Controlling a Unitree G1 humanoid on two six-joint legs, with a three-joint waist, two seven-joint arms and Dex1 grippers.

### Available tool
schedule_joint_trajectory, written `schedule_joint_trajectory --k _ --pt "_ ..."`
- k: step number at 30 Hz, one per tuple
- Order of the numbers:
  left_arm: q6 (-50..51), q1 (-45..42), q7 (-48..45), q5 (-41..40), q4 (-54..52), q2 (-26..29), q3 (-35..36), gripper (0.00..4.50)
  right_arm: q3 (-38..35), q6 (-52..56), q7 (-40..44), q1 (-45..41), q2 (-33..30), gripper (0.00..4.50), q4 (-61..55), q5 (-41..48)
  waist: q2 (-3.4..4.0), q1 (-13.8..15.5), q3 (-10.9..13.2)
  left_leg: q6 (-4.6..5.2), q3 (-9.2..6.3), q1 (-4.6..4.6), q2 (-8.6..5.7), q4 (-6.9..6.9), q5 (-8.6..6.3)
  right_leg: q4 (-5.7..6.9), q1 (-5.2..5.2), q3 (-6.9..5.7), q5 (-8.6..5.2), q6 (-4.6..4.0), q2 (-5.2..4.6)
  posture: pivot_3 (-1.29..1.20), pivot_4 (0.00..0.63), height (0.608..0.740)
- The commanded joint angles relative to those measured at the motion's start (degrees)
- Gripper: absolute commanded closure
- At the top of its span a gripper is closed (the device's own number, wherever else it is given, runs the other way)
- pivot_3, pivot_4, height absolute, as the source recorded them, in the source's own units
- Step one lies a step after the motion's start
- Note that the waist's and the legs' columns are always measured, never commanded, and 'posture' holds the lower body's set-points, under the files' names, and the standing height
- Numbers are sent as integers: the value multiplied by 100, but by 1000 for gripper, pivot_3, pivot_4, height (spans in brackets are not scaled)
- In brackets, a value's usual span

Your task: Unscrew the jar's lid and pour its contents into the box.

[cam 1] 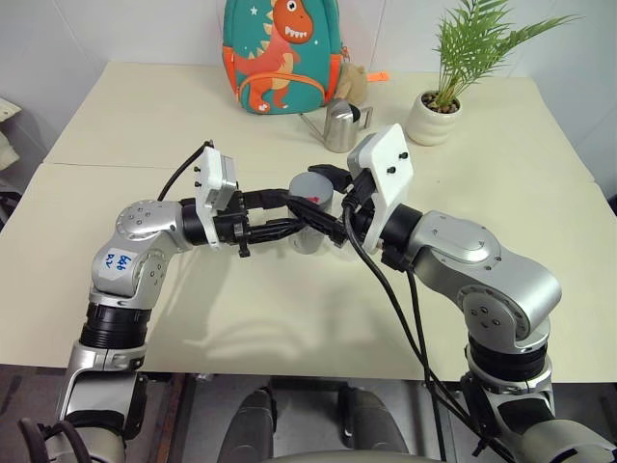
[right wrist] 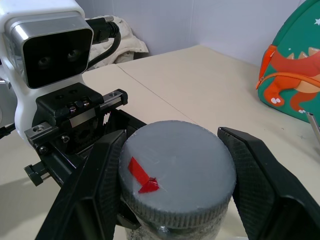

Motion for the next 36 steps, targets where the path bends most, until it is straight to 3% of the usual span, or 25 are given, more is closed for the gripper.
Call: schedule_joint_trajectory --k 1,16,23,31,36 --pt "-87 -139 -62 -11 -70 -3 81 2573 -49 -201 213 -41 -24 1919 -244 114 0 0 0 0 0 0 0 0 0 0 0 0 0 0 0 0 150 740" --pt "-102 -393 -1100 -115 329 62 -21 2573 1 -823 2763 -401 -548 1919 154 950 2 -14 1 3 1 0 7 0 -2 -3 0 1 -1 -1 11 0 150 740" --pt "-76 -452 -1495 -128 318 126 -79 2573 28 -955 3241 -422 -599 1919 299 895 2 -10 1 4 1 -1 8 0 -3 -5 0 1 -1 -1 13 0 150 740" --pt "-30 -515 -1532 -126 244 89 -75 2573 43 -973 3241 -402 -572 1919 336 791 2 -7 2 3 1 -1 8 0 -4 -4 0 1 -1 -1 13 0 150 740" --pt "59 -571 -1526 -191 110 132 -67 2573 102 -1076 3127 -405 -571 163 362 608 2 -15 2 3 1 -1 9 0 -4 -4 0 2 -1 -2 13 0 150 740"
